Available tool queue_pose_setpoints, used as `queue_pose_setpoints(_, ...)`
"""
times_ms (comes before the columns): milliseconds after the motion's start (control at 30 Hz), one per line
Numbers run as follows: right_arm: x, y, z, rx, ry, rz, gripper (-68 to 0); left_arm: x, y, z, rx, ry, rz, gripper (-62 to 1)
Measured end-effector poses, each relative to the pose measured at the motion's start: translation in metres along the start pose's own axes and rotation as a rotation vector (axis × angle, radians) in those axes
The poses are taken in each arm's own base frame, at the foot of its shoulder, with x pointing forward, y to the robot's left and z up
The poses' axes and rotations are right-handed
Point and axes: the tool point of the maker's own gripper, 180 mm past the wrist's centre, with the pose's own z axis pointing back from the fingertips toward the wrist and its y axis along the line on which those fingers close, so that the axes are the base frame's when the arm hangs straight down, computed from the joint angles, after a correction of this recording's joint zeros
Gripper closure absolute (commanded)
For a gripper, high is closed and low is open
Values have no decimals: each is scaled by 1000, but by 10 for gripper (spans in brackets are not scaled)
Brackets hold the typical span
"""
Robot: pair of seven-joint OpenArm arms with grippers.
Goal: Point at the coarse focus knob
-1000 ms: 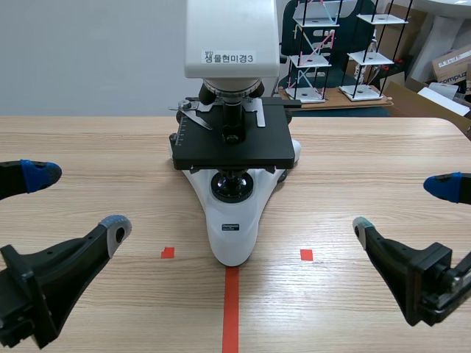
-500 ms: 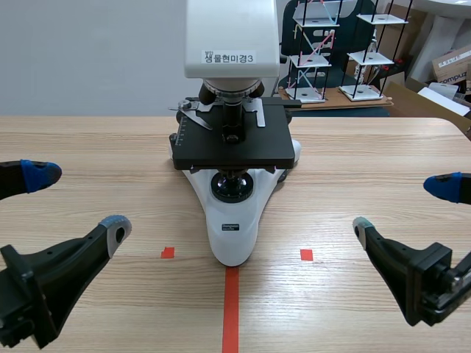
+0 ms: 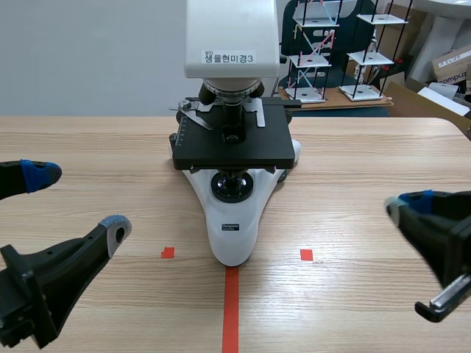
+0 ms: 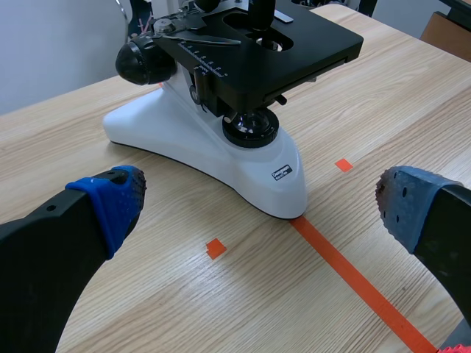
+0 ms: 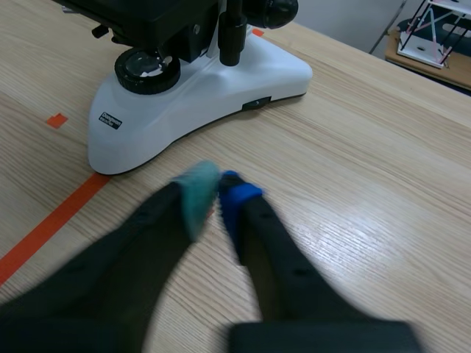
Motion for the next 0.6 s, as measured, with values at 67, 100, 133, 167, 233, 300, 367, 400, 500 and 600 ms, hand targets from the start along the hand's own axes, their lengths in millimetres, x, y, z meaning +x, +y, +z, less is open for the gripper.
queue_pose_setpoints(67,6,-3,-3,-5,-18,9,-8,0,0,0,0,0,0,-623)
queue_pose_setpoints(100,10,-6,-5,-8,-33,17,0,0,0,0,0,0,0,-623)
queue_pose_setpoints(133,16,-9,-8,-14,-52,27,3,0,0,0,0,0,0,-623)
queue_pose_setpoints(167,23,-13,-12,-20,-74,39,3,0,0,0,0,0,0,-623)
queue_pose_setpoints(233,38,-20,-18,-32,-117,65,2,0,0,0,0,0,0,-623)
queue_pose_setpoints(300,49,-28,-26,-42,-130,93,2,0,0,0,0,0,0,-623)
queue_pose_setpoints(367,61,-37,-32,-60,-144,118,2,0,0,0,0,0,0,-623)
queue_pose_setpoints(400,68,-41,-35,-66,-159,131,2,0,0,0,0,0,0,-623)
queue_pose_setpoints(500,85,-46,-49,-70,-170,163,2,0,0,0,0,0,0,-623)
queue_pose_setpoints(600,100,-46,-64,-57,-184,187,2,0,0,0,0,0,-1,-623)
